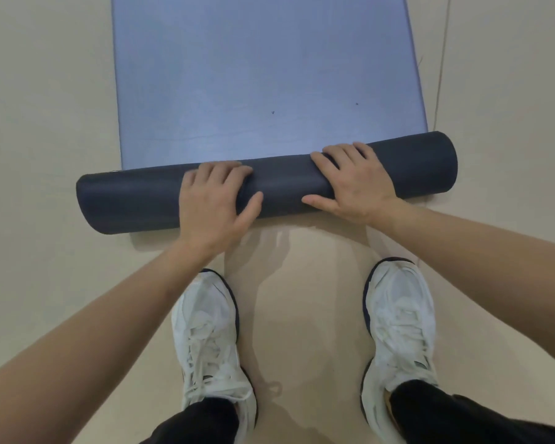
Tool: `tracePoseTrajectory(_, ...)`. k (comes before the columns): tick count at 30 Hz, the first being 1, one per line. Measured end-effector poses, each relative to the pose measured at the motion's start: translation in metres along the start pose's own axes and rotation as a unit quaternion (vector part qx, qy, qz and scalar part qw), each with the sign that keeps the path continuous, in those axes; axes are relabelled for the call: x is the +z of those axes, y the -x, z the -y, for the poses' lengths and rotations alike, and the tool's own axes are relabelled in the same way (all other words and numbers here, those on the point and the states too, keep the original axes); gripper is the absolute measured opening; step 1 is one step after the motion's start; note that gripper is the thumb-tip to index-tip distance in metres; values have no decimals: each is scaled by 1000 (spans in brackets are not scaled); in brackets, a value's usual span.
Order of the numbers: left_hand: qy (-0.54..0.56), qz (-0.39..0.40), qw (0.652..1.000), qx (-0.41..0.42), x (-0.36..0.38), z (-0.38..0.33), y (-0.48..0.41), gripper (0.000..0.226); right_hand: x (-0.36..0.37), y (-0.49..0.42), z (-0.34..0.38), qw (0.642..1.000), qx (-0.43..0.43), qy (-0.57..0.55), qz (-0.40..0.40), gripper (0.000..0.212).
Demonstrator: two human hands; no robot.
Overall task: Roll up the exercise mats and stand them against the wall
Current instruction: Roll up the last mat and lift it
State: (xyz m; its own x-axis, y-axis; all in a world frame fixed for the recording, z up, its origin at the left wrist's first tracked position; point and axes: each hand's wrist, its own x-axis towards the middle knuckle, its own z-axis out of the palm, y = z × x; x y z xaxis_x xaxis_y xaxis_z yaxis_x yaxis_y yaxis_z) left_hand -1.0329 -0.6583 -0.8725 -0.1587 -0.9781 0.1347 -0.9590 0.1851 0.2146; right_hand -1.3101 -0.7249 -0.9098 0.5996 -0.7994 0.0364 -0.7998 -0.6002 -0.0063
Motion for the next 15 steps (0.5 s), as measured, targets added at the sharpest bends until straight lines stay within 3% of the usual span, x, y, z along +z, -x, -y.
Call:
tracePoseTrajectory(7,-67,105,992,15,19,-6,3,101,-21,-31,-10,996,12,-17,84,85)
tracePoseTrajectory(12,-68,115,990,33,20,15,-32,108,-40,-63,-18,982,41,-63,172,84)
tracePoseTrajectory(15,-59,122,990,29,19,20,-45,109,-44,-59,-15,991,58,-49,111,87)
